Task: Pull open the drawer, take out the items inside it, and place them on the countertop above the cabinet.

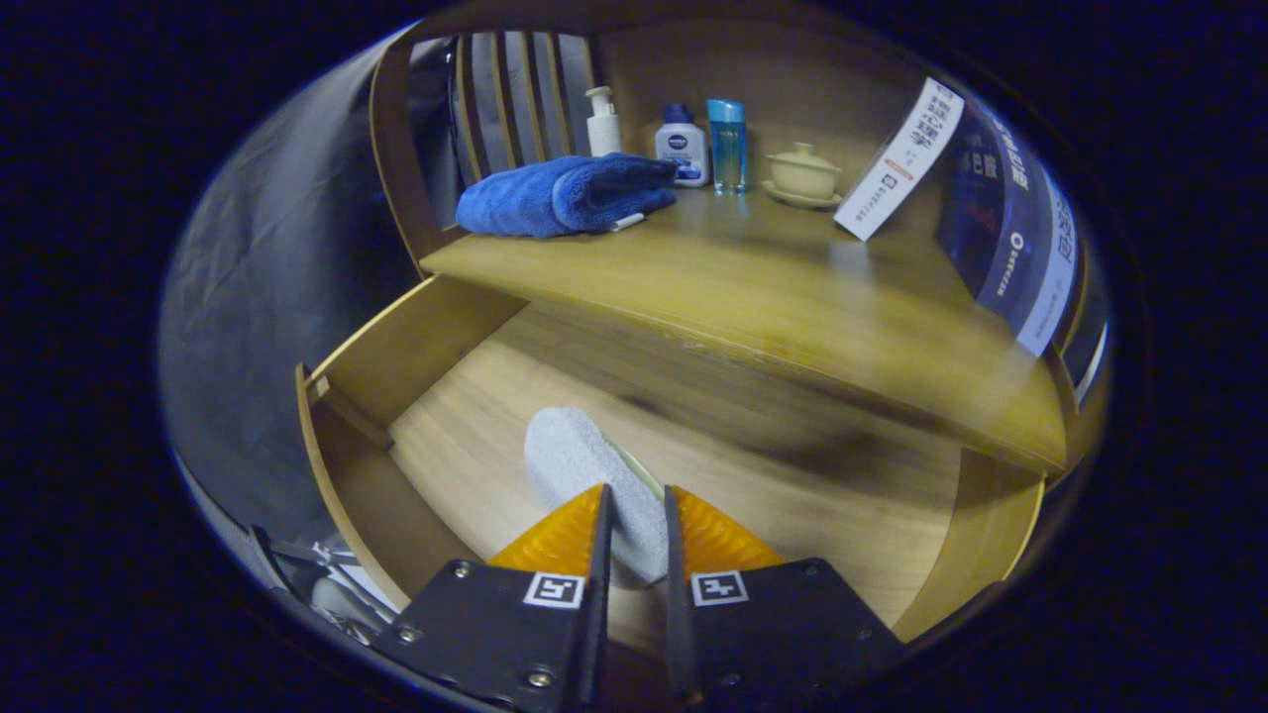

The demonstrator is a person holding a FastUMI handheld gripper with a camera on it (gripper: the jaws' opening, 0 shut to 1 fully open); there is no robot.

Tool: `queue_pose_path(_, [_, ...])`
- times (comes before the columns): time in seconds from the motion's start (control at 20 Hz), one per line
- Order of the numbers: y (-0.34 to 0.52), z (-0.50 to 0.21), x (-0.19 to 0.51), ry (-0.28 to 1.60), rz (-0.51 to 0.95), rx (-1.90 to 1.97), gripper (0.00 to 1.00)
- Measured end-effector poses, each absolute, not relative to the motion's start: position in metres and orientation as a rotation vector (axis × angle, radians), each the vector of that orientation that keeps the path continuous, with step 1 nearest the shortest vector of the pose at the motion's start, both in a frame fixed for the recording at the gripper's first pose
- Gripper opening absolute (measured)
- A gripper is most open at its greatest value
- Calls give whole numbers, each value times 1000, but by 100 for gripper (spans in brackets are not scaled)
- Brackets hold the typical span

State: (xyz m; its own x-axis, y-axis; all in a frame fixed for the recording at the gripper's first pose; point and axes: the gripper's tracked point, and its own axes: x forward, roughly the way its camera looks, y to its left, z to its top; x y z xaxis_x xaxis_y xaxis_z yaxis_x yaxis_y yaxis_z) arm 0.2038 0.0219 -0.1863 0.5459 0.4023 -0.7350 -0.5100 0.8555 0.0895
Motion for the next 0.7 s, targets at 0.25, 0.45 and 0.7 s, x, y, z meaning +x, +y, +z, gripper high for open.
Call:
queue_pose_path(0.25, [45,-143,202,718,557,-154,24])
queue_pose_path(0.45, [66,-97,208,609,562,-159,2])
queue_pose_path(0.7, [74,-132,187,751,538,-195,2])
